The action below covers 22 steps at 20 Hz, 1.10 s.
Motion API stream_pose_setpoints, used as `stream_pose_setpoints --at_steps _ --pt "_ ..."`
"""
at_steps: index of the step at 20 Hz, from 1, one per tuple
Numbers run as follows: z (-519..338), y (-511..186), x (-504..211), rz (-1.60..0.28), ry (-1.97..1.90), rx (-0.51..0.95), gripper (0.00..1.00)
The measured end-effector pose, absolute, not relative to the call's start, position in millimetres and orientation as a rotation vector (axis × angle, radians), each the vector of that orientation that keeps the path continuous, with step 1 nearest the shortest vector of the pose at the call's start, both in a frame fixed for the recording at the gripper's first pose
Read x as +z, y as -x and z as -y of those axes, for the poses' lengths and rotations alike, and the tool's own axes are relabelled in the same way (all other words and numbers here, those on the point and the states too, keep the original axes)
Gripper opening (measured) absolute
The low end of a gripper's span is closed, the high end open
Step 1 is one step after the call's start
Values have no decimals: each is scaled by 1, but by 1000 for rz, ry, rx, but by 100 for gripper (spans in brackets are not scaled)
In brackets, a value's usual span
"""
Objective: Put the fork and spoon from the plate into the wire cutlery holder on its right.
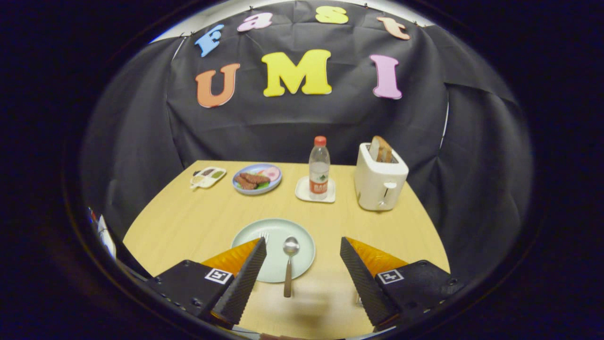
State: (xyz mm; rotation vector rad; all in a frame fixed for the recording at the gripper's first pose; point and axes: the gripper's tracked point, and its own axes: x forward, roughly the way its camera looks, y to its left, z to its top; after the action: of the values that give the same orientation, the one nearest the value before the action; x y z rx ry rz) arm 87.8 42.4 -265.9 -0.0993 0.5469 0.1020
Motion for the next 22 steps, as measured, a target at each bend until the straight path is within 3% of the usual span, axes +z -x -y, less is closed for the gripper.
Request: stream_pose_setpoints --at_steps 3,5,8,14,16,17,19,22 --pt "-57 -93 -305 -616 154 136 95" --pt "-67 -99 -331 -644 173 155 88" --pt "-74 -115 -365 -699 172 172 85" --pt "-69 -138 -407 -823 100 90 60" --pt "-63 -138 -419 -879 87 52 57" --pt "-66 -136 -420 -894 75 65 42" --pt "-70 -133 -424 -910 59 61 33" --pt "-71 -130 -423 -918 64 59 30"
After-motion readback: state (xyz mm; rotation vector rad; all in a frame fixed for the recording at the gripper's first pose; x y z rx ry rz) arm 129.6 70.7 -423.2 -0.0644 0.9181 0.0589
